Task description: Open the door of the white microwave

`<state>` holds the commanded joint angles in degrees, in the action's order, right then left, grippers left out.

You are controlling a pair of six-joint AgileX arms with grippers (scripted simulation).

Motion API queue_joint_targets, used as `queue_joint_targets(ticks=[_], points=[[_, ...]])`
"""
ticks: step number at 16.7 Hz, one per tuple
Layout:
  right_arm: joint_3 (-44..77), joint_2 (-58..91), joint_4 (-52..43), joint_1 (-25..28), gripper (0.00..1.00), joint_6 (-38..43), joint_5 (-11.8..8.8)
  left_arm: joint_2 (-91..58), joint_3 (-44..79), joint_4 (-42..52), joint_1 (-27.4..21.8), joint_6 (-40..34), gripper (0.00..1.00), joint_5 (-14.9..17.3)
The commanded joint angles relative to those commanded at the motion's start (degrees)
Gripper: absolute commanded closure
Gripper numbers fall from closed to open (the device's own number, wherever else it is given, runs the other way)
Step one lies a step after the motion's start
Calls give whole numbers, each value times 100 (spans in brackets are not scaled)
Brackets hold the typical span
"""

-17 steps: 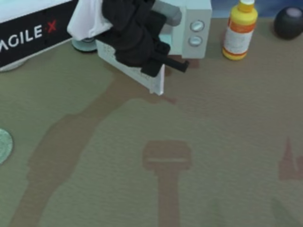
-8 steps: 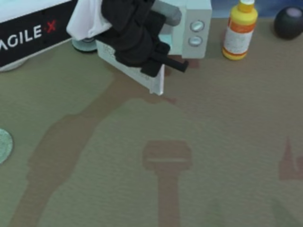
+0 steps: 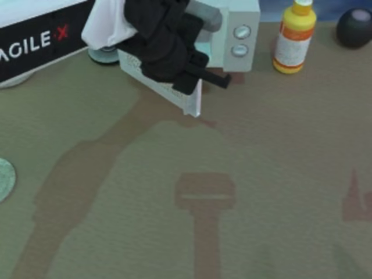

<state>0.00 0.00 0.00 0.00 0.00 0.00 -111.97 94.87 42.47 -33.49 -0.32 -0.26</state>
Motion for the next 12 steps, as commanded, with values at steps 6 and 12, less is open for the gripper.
queue_joint_targets(ticks=[6, 12], points=[[0, 0, 0, 0, 0, 0, 0, 86, -147, -31, 34, 169, 100, 131], [0, 0, 0, 0, 0, 0, 0, 421, -567, -112, 267, 843, 100, 490]])
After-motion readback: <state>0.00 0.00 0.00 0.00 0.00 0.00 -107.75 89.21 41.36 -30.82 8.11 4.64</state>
